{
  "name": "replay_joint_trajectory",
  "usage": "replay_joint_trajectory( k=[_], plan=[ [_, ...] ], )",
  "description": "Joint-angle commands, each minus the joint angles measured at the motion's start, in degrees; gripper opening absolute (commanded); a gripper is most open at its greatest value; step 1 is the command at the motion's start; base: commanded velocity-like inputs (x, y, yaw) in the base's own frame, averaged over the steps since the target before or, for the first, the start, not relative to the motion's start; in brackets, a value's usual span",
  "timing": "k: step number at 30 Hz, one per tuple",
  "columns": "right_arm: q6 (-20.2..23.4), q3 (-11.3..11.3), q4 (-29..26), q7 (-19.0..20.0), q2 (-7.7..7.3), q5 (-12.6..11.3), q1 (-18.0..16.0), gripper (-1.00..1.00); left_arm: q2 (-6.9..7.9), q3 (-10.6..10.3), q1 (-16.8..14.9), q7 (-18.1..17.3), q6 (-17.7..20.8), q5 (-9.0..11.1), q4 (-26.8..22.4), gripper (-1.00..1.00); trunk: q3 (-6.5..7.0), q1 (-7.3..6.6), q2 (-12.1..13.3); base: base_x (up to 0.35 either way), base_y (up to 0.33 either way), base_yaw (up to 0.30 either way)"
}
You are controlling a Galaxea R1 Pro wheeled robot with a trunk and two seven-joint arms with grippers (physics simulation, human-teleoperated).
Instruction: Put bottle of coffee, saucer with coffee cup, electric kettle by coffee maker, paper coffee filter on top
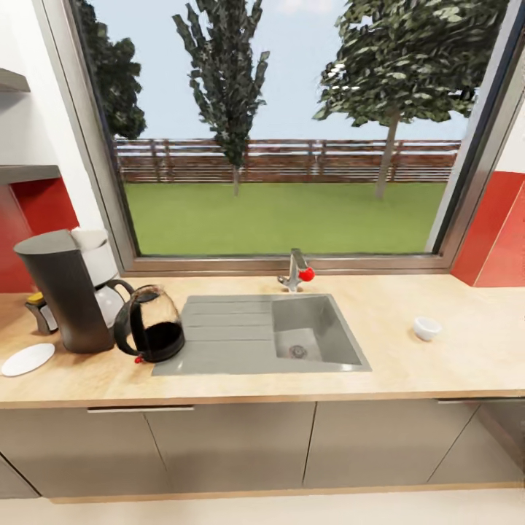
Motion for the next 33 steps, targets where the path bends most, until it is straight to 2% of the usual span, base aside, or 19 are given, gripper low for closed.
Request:
replay_joint_trajectory(
  k=[1, 14, 33],
  plan=[
    [0.04, 0.43, -0.01, 0.18, -0.02, -0.55, -0.02, 1.00, 0.00, 0.47, -0.06, 0.19, -0.23, -0.60, 0.09, 1.00, -0.12, 0.04, -0.12, 0.119, -0.273, 0.000],
    [-0.06, 0.44, -0.08, 0.21, 0.02, -0.60, 0.31, 1.00, 0.00, 0.47, 0.00, 0.19, -0.21, -0.60, 0.10, 1.00, -0.12, 0.04, -0.12, 0.121, -0.284, 0.000],
    [-0.08, 0.39, -0.09, 0.26, 0.04, -0.69, 0.35, 1.00, -0.18, 0.47, 0.00, 0.28, -0.37, -0.52, 0.10, 1.00, -0.12, 0.04, -0.12, 0.006, -0.307, 0.000]
  ],
)
